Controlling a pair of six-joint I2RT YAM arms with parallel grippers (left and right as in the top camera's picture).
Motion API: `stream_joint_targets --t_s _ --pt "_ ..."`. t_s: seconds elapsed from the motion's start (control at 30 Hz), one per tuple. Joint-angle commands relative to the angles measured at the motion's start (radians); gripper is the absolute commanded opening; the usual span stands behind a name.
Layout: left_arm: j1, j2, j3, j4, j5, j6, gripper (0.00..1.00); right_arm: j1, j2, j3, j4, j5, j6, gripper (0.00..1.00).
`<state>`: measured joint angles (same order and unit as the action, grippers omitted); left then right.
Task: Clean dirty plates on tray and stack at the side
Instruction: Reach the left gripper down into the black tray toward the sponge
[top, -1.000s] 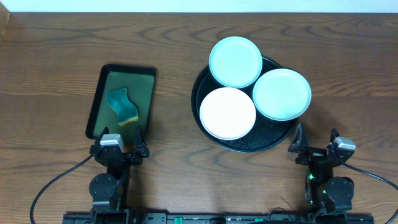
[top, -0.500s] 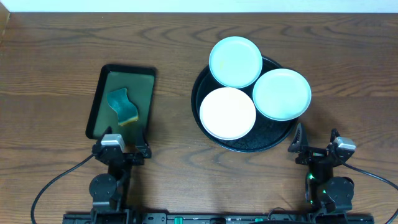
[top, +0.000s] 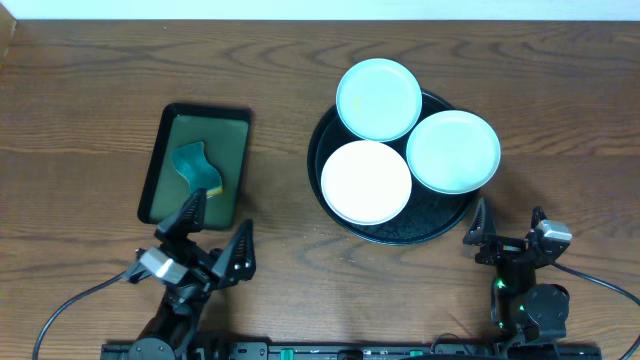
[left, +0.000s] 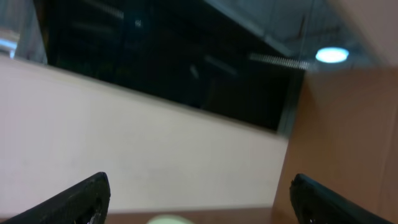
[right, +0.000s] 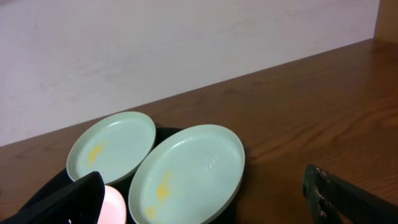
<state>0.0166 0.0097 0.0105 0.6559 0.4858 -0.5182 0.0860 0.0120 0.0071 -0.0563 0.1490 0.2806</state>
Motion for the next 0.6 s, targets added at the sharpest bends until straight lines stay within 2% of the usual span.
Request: stream_joint_targets --t_s 0.0,0.07,0.17,0.2,0.37,0.43,0.5,0.57 --pt "0.000 0.006 0.054 -0.010 -0.121 -0.037 0.93 -0.007 -0.005 -0.002 -0.004 -0.003 -0.005 0.99" --pt "0.000 0.047 0.122 -0.069 -0.161 0.035 0.93 -0.007 -0.005 -0.002 -0.004 -0.003 -0.005 0.99" --pt "0.000 0.161 0.283 -0.288 -0.253 0.070 0.93 -0.007 -0.005 -0.002 -0.004 -0.003 -0.005 0.99" --pt "0.000 0.271 0.417 -0.468 -0.294 0.097 0.93 -0.007 -0.005 -0.002 -0.004 -0.003 -0.005 0.99" --pt "0.000 0.656 0.805 -0.953 -0.294 0.241 0.93 -0.007 -0.005 -0.002 -0.004 -0.003 -0.005 0.99" --pt "0.000 0.796 0.946 -1.141 -0.281 0.259 0.93 -0.007 -0.005 -0.002 -0.004 -0.003 -0.005 0.99" --pt "0.000 0.895 1.035 -1.242 -0.282 0.259 0.93 -0.007 -0.005 -0.002 -0.004 -0.003 -0.005 0.99" --pt "0.000 0.979 1.086 -1.255 -0.283 0.260 0.93 -0.007 -0.005 -0.002 -0.004 -0.003 -0.005 0.99"
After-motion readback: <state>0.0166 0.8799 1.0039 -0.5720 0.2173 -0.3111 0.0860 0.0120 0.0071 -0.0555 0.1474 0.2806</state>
